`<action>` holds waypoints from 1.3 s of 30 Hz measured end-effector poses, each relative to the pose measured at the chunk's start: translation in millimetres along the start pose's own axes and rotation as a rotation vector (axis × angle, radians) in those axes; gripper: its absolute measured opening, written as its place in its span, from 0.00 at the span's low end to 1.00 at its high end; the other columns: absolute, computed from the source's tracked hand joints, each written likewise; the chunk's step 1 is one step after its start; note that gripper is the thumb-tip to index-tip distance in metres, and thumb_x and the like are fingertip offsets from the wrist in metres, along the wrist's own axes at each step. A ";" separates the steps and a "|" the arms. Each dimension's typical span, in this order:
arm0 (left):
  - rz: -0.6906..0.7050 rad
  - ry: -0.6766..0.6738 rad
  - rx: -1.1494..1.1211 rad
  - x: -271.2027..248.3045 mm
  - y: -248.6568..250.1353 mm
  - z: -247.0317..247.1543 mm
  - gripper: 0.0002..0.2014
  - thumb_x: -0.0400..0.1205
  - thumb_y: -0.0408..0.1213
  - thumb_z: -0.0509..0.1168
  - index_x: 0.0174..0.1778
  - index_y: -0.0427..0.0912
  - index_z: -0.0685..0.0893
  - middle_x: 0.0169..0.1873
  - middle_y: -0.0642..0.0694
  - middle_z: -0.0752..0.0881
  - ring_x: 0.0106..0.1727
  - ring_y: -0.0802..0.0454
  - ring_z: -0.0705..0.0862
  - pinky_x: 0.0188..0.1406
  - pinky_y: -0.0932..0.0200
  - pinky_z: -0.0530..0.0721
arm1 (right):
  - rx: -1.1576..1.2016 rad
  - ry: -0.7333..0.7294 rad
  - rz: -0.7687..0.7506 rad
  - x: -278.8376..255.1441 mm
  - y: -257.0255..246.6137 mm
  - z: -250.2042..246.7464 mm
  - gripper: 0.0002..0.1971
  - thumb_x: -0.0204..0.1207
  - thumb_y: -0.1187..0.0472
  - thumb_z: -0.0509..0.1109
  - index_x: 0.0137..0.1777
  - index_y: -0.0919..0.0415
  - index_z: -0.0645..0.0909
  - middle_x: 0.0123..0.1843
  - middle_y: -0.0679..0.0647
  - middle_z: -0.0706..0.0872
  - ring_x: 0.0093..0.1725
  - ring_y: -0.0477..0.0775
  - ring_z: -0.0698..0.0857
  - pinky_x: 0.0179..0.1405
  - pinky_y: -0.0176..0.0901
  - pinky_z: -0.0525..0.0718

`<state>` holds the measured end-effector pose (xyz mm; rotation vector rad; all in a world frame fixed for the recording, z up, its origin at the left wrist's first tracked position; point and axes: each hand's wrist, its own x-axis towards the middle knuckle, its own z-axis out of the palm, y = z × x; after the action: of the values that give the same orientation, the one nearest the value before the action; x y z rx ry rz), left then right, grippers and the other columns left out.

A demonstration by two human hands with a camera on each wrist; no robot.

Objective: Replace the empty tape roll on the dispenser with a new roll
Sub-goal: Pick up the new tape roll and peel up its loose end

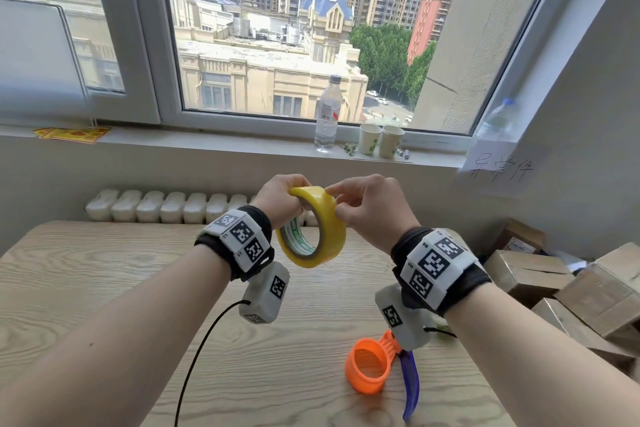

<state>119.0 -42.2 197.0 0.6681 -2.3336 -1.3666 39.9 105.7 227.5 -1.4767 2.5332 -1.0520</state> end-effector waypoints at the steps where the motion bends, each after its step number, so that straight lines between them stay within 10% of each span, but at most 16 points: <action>1: -0.003 0.009 0.015 -0.3 1.0 0.3 0.14 0.74 0.24 0.61 0.33 0.50 0.81 0.29 0.49 0.81 0.36 0.51 0.79 0.44 0.54 0.79 | -0.029 0.000 -0.010 0.8 -0.6 -0.4 0.13 0.71 0.61 0.71 0.54 0.52 0.89 0.43 0.49 0.91 0.43 0.47 0.88 0.51 0.48 0.88; 16: -0.016 0.016 0.062 -8.4 5.8 -0.6 0.12 0.74 0.24 0.62 0.36 0.47 0.83 0.29 0.49 0.82 0.36 0.52 0.79 0.42 0.57 0.78 | -0.053 0.002 -0.048 -4.1 -4.2 -4.1 0.03 0.67 0.60 0.74 0.37 0.53 0.89 0.34 0.47 0.90 0.38 0.45 0.88 0.47 0.46 0.89; 25: -0.016 0.093 0.008 -7.9 9.1 -11.5 0.17 0.73 0.18 0.59 0.31 0.47 0.79 0.27 0.50 0.80 0.32 0.55 0.77 0.31 0.61 0.75 | 0.294 -0.030 0.160 -4.3 4.3 -5.7 0.13 0.71 0.48 0.75 0.46 0.57 0.89 0.39 0.52 0.92 0.40 0.48 0.91 0.46 0.46 0.90; 39: -0.043 0.040 -0.006 -17.1 0.0 -12.5 0.14 0.75 0.18 0.59 0.37 0.43 0.80 0.29 0.49 0.81 0.33 0.57 0.78 0.32 0.63 0.75 | 0.338 0.032 0.187 -10.9 3.8 -19.1 0.07 0.75 0.65 0.73 0.35 0.58 0.86 0.29 0.52 0.86 0.29 0.48 0.82 0.32 0.39 0.86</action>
<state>139.6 -41.6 201.9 0.7418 -2.2956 -1.3650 36.4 125.7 236.9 -1.1220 2.3074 -1.3926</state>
